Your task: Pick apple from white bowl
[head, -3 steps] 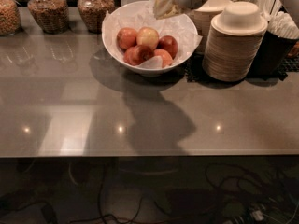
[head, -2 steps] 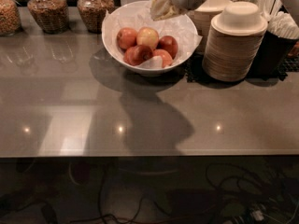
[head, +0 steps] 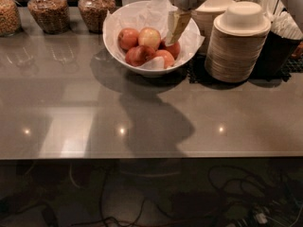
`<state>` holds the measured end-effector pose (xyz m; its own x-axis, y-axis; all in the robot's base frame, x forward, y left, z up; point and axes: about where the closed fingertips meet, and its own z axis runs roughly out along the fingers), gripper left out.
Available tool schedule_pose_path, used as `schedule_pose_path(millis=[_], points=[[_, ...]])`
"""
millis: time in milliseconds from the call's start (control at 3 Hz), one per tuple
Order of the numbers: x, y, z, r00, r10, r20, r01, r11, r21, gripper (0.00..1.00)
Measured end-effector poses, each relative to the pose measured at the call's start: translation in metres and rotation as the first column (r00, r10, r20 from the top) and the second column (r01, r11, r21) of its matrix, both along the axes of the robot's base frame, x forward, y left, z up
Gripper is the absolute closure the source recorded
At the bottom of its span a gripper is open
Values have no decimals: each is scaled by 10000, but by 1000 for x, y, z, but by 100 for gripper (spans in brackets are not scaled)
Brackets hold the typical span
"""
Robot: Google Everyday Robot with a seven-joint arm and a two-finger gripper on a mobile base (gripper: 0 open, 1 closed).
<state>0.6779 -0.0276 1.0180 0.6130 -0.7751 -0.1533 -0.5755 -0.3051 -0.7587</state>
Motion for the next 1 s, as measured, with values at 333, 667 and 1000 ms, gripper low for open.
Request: schedule_pose_path(millis=[333,667,1000], points=[[10,9,-3,9997,251,77,-249,9992,-309,0],[22,18,-11,9973,686,280,-656,9931,-970,0],[30,26,-22,9900,1307,536,-1187,9754,-1855,0]])
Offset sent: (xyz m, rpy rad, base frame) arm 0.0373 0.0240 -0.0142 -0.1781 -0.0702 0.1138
